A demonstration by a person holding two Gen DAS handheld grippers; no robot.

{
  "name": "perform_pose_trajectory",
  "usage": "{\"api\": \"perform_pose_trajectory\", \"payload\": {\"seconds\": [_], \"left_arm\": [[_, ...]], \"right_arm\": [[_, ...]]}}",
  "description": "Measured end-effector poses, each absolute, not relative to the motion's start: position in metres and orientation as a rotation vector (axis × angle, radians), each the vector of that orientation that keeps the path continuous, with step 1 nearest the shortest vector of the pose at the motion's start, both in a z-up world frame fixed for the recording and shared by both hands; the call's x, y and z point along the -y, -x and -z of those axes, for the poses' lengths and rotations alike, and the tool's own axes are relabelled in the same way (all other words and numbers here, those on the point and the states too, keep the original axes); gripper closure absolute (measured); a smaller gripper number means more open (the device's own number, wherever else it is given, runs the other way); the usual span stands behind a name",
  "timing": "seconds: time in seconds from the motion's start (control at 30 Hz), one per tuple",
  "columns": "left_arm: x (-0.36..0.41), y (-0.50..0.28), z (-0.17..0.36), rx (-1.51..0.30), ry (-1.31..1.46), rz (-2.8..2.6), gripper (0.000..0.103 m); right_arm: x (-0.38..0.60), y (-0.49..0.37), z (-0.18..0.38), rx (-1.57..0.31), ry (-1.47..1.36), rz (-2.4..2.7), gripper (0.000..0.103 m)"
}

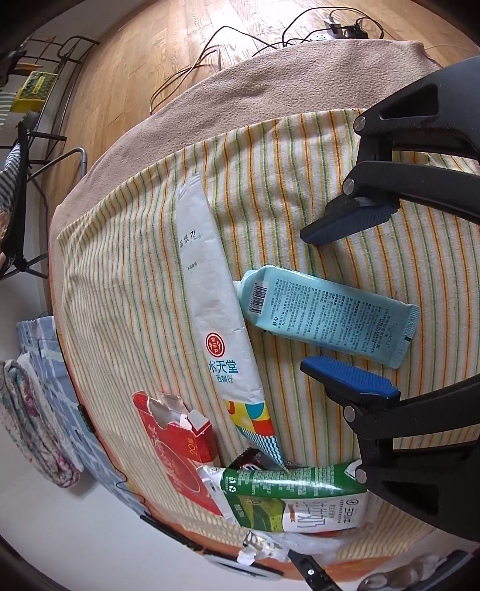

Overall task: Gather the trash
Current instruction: 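Close the left tool on the white bag while the right tool closes on the blue tube, then carry the bag in the left tool and tube in the right tool down to the basket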

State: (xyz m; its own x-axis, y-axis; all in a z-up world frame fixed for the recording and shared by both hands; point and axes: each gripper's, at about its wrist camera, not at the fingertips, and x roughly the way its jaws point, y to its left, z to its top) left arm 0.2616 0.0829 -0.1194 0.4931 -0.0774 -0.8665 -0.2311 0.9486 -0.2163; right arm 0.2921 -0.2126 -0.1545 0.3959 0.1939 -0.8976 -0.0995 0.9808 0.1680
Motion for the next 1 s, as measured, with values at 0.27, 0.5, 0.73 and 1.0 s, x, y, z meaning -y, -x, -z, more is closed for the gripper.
{"api": "perform_pose_trajectory", "payload": {"seconds": [0.27, 0.5, 0.73, 1.0], "left_arm": [[-0.084, -0.262, 0.121, -1.048, 0.317, -0.088, 0.065], [-0.085, -0.254, 0.111, -1.018, 0.312, -0.096, 0.07], [-0.082, -0.243, 0.097, -0.991, 0.298, -0.096, 0.07], [-0.074, -0.218, 0.082, -0.967, 0.277, -0.092, 0.07]], "right_arm": [[0.216, -0.295, 0.153, -1.157, -0.031, -0.167, 0.069], [0.221, -0.288, 0.151, -1.158, -0.041, -0.201, 0.069], [0.227, -0.272, 0.149, -1.172, -0.074, -0.241, 0.069], [0.235, -0.243, 0.141, -1.17, -0.078, -0.268, 0.069]]}}
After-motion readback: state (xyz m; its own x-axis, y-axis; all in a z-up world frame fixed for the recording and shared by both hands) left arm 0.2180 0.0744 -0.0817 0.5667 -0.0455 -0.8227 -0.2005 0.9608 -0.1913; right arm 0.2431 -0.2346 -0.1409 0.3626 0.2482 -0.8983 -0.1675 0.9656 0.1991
